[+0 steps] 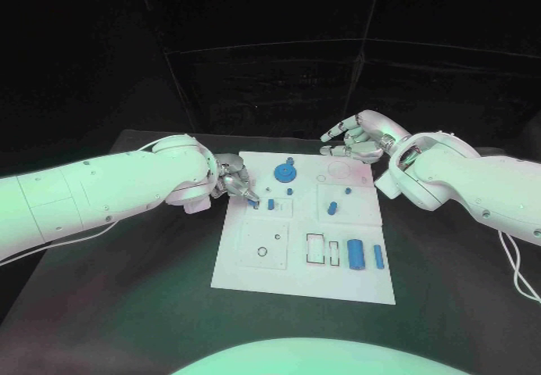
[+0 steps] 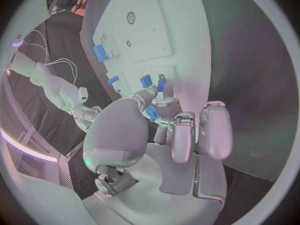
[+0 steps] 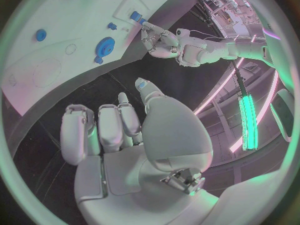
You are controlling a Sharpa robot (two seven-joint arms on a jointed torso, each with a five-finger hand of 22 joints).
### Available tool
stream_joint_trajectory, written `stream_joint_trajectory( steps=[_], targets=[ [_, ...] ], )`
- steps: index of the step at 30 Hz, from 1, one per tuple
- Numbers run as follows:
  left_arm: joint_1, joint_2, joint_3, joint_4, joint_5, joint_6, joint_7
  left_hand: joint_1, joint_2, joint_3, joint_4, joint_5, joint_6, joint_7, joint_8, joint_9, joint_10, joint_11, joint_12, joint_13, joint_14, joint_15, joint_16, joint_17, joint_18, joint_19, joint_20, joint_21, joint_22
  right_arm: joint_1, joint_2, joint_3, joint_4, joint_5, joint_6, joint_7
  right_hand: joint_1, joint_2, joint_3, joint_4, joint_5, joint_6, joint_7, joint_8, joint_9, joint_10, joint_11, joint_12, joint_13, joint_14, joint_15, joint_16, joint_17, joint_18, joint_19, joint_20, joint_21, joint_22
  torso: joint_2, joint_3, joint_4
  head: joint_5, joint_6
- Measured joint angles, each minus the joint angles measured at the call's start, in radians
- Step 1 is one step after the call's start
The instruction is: Assemble the parts on the task board
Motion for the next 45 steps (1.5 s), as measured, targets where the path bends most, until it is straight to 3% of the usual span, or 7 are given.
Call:
stream_joint_trajectory(
  steps=[15, 45],
  targets=[
    [-0.002, 0.019, 0.000, 0.000, 0.000, -0.019, -0.018, -0.007, -0.007, 0.007, -0.001, 0.008, 0.000, 0.000, 0.000, -0.001, 0.001, 0.001, 0.000, 0.000, 0.000, 0.000, 0.000, 0.000, 0.000, 0.000, 0.000, 0.000, 0.000, 0.000, 0.002, 0.000, 0.000, 0.001, 0.000, 0.000, 0.000, 0.000, 0.000, 0.000, 0.000, 0.000, 0.000, 0.000, 0.000, 0.000, 0.000, 0.000, 0.000, 0.000, 0.000, 0.000, 0.000, 0.000, 0.000, 0.000, 0.000, 0.000, 0.001, -0.0003, -0.0002, -0.005, -0.003],
    [-0.001, 0.033, 0.001, -0.019, -0.009, 0.036, -0.045, -0.006, -0.007, 0.019, -0.013, 0.007, 0.000, 0.000, -0.001, -0.001, 0.000, 0.001, 0.000, -0.002, 0.000, 0.000, 0.000, 0.000, 0.000, 0.000, 0.000, 0.004, 0.000, 0.000, 0.003, 0.000, -0.001, 0.001, 0.000, 0.000, 0.000, 0.000, -0.003, 0.003, 0.000, 0.000, 0.000, 0.000, 0.000, 0.000, 0.000, 0.000, 0.000, 0.000, 0.000, 0.000, 0.000, 0.000, 0.000, 0.000, 0.000, 0.000, 0.000, 0.0000, 0.0008, -0.005, -0.009]
  ],
)
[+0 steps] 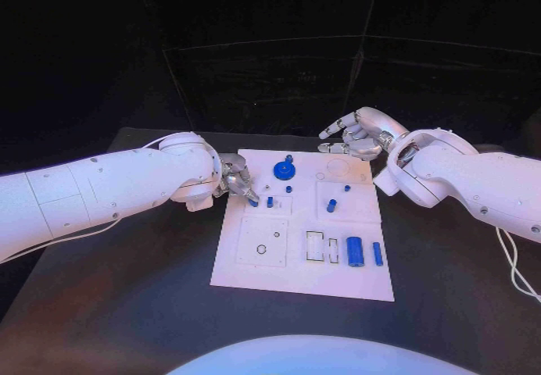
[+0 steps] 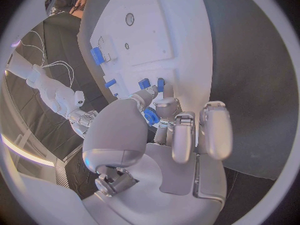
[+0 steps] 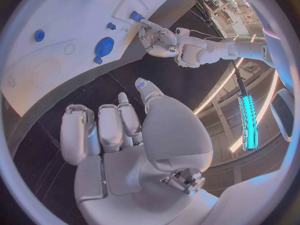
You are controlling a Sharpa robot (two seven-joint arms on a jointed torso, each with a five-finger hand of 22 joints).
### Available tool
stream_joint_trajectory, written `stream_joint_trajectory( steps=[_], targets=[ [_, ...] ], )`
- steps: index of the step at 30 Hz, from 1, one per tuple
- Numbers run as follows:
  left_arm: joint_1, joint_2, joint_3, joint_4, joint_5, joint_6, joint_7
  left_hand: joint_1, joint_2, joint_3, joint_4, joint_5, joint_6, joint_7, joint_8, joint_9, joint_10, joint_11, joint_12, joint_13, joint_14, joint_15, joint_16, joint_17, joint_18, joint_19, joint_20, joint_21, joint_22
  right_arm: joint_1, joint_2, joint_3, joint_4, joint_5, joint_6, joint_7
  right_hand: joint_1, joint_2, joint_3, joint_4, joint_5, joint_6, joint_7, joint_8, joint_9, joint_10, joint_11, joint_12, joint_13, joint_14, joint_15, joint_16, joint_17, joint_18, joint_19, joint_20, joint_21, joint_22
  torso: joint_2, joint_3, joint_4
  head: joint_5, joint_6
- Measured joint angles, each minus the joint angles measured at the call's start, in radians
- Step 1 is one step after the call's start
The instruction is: Assemble the parts on the task board
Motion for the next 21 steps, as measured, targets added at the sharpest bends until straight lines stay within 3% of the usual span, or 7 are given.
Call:
stream_joint_trajectory(
  steps=[16, 21],
  targets=[
    [0.002, 0.014, 0.001, -0.018, -0.005, 0.023, -0.003, -0.004, -0.008, 0.015, 0.015, 0.012, 0.004, -0.004, 0.002, 0.002, 0.008, -0.001, 0.000, 0.004, 0.000, 0.000, 0.000, 0.000, 0.000, 0.000, 0.000, 0.000, 0.002, 0.000, 0.001, 0.000, 0.000, 0.000, 0.000, 0.000, 0.000, 0.000, 0.000, 0.000, 0.000, 0.000, 0.000, 0.000, 0.000, 0.000, 0.000, 0.000, 0.000, 0.000, 0.000, 0.000, 0.000, 0.000, 0.000, 0.000, 0.000, 0.000, 0.000, 0.0007, -0.0002, -0.001, -0.002],
    [0.002, 0.020, 0.001, -0.024, -0.005, 0.029, -0.004, -0.036, -0.010, 0.046, -0.007, 0.013, 0.015, -0.011, 0.013, 0.010, 0.017, -0.008, 0.000, 0.003, 0.000, 0.000, 0.000, 0.000, 0.000, 0.002, -0.002, 0.004, 0.008, 0.000, 0.000, 0.000, 0.001, 0.000, 0.000, 0.000, 0.000, 0.000, 0.000, 0.000, 0.000, 0.000, 0.000, 0.000, 0.000, 0.000, 0.000, 0.000, 0.000, 0.000, 0.000, 0.000, 0.000, 0.000, 0.000, 0.000, 0.000, 0.000, 0.001, 0.0008, -0.0010, -0.002, -0.004]
  ],
)
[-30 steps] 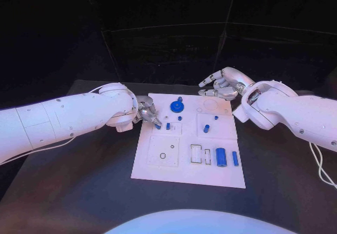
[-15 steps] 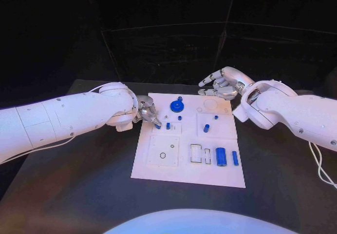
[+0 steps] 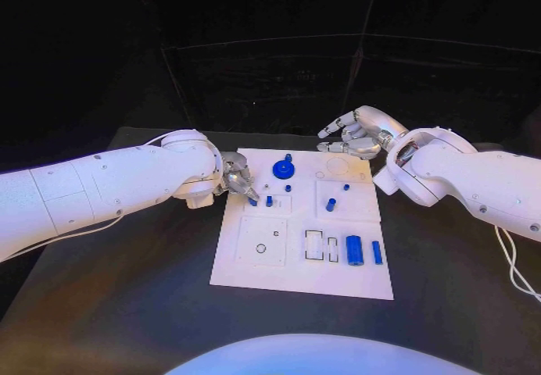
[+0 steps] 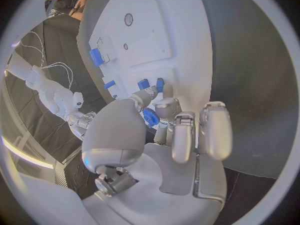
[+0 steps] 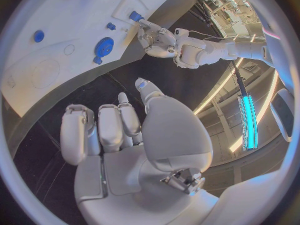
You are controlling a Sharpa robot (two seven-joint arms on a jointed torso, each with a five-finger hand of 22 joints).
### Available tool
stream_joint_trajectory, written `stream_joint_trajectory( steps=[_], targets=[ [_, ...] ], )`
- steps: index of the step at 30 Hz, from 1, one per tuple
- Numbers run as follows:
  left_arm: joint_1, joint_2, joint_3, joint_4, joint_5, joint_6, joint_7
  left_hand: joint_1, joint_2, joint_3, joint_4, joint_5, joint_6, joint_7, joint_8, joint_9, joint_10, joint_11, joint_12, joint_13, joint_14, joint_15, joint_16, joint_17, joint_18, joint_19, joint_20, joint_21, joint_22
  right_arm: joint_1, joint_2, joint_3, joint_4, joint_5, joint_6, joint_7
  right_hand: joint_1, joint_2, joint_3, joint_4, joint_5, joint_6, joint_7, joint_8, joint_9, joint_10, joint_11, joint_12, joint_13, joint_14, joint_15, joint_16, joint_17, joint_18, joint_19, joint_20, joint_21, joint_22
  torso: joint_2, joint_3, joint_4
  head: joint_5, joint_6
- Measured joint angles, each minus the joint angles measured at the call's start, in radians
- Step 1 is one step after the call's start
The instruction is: Assemble the parts on the task board
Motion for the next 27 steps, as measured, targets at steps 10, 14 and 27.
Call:
stream_joint_trajectory(
  steps=[10, 14, 27],
  targets=[
    [0.000, 0.010, -0.001, -0.011, 0.001, 0.004, 0.000, -0.044, -0.008, 0.033, -0.028, -0.001, 0.010, -0.014, 0.004, 0.008, 0.009, -0.006, 0.006, 0.005, -0.004, -0.004, 0.000, 0.000, 0.000, 0.003, -0.003, 0.000, 0.006, 0.000, 0.000, 0.000, 0.001, 0.000, 0.000, 0.000, 0.000, 0.000, 0.000, 0.000, 0.000, 0.000, 0.000, 0.000, 0.000, 0.000, 0.000, 0.000, 0.000, 0.000, 0.000, 0.000, 0.000, 0.000, 0.000, 0.000, 0.000, 0.000, 0.000, 0.0002, -0.0001, -0.002, -0.002],
    [0.000, 0.012, -0.002, -0.013, 0.001, 0.003, 0.000, -0.048, -0.009, 0.038, -0.033, -0.001, 0.013, -0.018, 0.004, 0.011, 0.014, -0.009, 0.006, 0.007, 0.000, -0.007, 0.000, 0.000, 0.000, 0.001, -0.008, 0.004, 0.008, 0.000, 0.000, 0.000, 0.001, 0.000, 0.000, 0.000, 0.000, 0.000, 0.000, 0.000, 0.000, 0.000, 0.000, 0.000, 0.000, 0.000, 0.000, 0.000, 0.000, 0.000, 0.000, 0.000, 0.000, 0.000, 0.000, 0.000, 0.000, 0.000, 0.000, 0.0000, 0.0000, -0.003, -0.002],
    [-0.001, 0.019, -0.004, -0.024, 0.003, 0.002, -0.002, -0.098, -0.007, -0.014, -0.015, -0.001, 0.024, -0.029, 0.004, 0.019, 0.012, -0.018, 0.006, 0.006, -0.004, -0.011, 0.000, 0.000, 0.000, 0.001, -0.008, 0.008, 0.008, 0.000, -0.001, 0.000, 0.001, 0.000, 0.000, 0.000, 0.000, 0.000, 0.000, 0.000, 0.000, 0.000, 0.000, 0.000, 0.000, 0.000, 0.000, 0.000, -0.003, 0.000, 0.000, 0.000, -0.002, 0.000, 0.000, 0.000, 0.000, -0.002, 0.000, -0.0003, 0.0002, -0.005, -0.003]
  ],
)
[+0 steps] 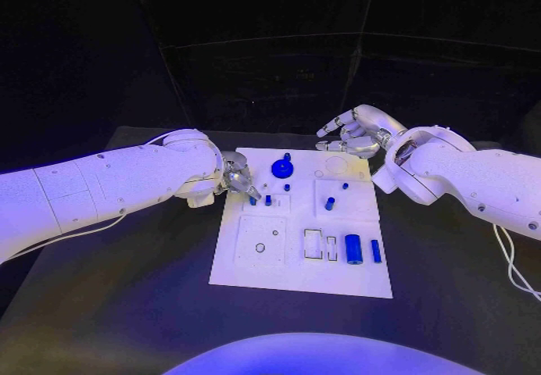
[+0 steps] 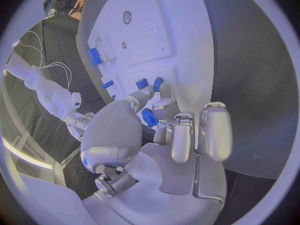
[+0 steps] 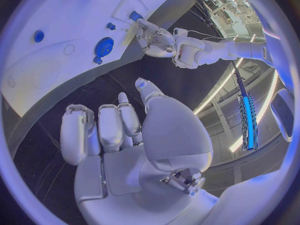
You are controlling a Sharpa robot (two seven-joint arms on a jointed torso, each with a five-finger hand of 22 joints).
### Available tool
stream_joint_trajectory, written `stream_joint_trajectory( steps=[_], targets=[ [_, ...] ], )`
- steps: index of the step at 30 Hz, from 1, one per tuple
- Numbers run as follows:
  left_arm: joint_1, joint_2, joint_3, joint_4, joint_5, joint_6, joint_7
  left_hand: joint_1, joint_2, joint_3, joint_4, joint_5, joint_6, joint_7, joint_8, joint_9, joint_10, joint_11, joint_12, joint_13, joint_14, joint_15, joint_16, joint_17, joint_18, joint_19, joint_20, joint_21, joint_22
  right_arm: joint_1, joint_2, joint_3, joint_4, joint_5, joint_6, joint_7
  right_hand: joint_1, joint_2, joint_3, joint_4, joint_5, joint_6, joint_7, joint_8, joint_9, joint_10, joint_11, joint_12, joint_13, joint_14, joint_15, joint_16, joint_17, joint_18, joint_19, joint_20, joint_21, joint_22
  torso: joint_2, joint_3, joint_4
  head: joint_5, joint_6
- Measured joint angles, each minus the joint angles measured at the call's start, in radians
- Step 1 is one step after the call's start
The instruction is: Assemble the parts on the task board
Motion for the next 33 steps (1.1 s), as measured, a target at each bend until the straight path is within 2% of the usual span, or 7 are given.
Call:
stream_joint_trajectory(
  steps=[7, 20, 25, 28, 30, 33],
  targets=[
    [-0.002, 0.004, -0.001, -0.006, 0.003, 0.000, -0.002, -0.019, 0.003, -0.087, 0.037, 0.001, 0.012, -0.001, 0.004, 0.010, 0.004, 0.000, 0.026, 0.034, 0.000, 0.000, 0.000, 0.000, 0.000, 0.003, -0.004, 0.000, 0.000, 0.000, 0.000, 0.000, 0.000, 0.000, 0.000, 0.000, 0.000, 0.000, 0.000, 0.000, 0.000, 0.000, 0.000, 0.000, 0.000, 0.000, 0.000, 0.000, 0.000, 0.000, 0.000, 0.000, 0.000, 0.000, 0.000, 0.000, 0.000, 0.000, 0.000, -0.0001, 0.0008, -0.002, -0.001],
    [-0.003, 0.005, -0.001, -0.011, 0.006, -0.004, -0.004, -0.026, 0.010, -0.196, 0.077, -0.004, 0.016, 0.002, 0.004, 0.019, 0.004, 0.000, 0.031, 0.043, 0.000, 0.000, 0.000, 0.000, 0.000, 0.000, -0.007, 0.000, 0.000, 0.000, -0.001, 0.000, 0.000, 0.001, 0.000, 0.000, 0.000, 0.000, 0.000, 0.000, 0.000, 0.000, 0.000, 0.000, 0.000, 0.000, 0.000, 0.000, -0.001, 0.000, 0.000, 0.000, 0.000, 0.000, -0.002, -0.002, 0.000, 0.000, 0.000, -0.0004, 0.0009, -0.002, -0.002],
    [-0.004, -0.005, -0.001, -0.001, 0.007, -0.016, -0.004, -0.072, 0.013, -0.262, 0.124, -0.006, 0.016, 0.002, 0.004, 0.021, 0.004, 0.000, 0.031, 0.041, 0.000, 0.000, 0.000, 0.000, 0.000, 0.000, -0.007, 0.000, 0.000, 0.000, -0.001, 0.000, -0.001, 0.001, 0.000, 0.001, 0.000, 0.000, 0.000, 0.000, 0.000, 0.000, 0.000, 0.000, 0.000, 0.000, 0.000, 0.000, -0.002, 0.000, 0.000, 0.000, -0.001, 0.000, -0.004, -0.004, 0.000, -0.002, 0.000, -0.0010, 0.0009, -0.003, -0.001],
    [-0.004, -0.016, -0.001, 0.012, 0.009, -0.032, -0.003, -0.096, 0.023, -0.326, 0.174, -0.072, 0.016, 0.002, 0.004, 0.023, 0.004, 0.000, 0.031, 0.032, 0.000, 0.000, 0.000, 0.000, 0.000, 0.000, -0.007, 0.000, 0.001, 0.000, -0.001, 0.000, -0.001, 0.002, 0.000, 0.001, 0.000, 0.000, 0.000, 0.000, 0.000, 0.000, 0.000, 0.000, 0.000, -0.004, -0.004, 0.000, -0.002, 0.000, 0.000, 0.000, -0.002, 0.000, -0.004, -0.004, 0.000, -0.003, 0.000, -0.0012, 0.0009, -0.004, 0.000],
    [-0.004, -0.023, 0.001, 0.020, 0.012, -0.043, -0.002, -0.097, 0.023, -0.346, 0.194, -0.089, 0.015, 0.003, 0.004, 0.025, 0.004, 0.000, 0.031, 0.032, 0.000, 0.000, 0.000, 0.000, 0.000, 0.000, -0.007, 0.000, 0.001, 0.000, 0.000, 0.000, -0.002, 0.002, 0.000, 0.001, 0.000, 0.000, 0.000, 0.000, 0.000, 0.000, 0.000, 0.000, 0.000, -0.004, -0.004, 0.000, -0.002, 0.000, 0.000, 0.000, -0.002, 0.000, -0.004, -0.004, 0.000, -0.003, -0.001, -0.0013, 0.0010, -0.005, 0.000],
    [-0.004, -0.035, 0.004, 0.030, 0.018, -0.065, 0.002, -0.100, 0.027, -0.365, 0.207, -0.092, 0.012, 0.006, 0.004, 0.026, 0.004, 0.000, 0.031, 0.030, 0.000, 0.000, 0.000, 0.000, 0.000, 0.000, -0.007, 0.000, 0.001, 0.000, 0.000, 0.000, -0.003, 0.003, -0.001, 0.001, 0.000, 0.000, 0.000, 0.000, 0.000, 0.000, 0.000, 0.000, 0.000, -0.004, -0.004, 0.000, -0.004, 0.000, 0.000, 0.000, -0.005, 0.000, -0.004, -0.004, 0.000, -0.005, -0.001, -0.0011, 0.0010, -0.004, 0.001]
  ],
)
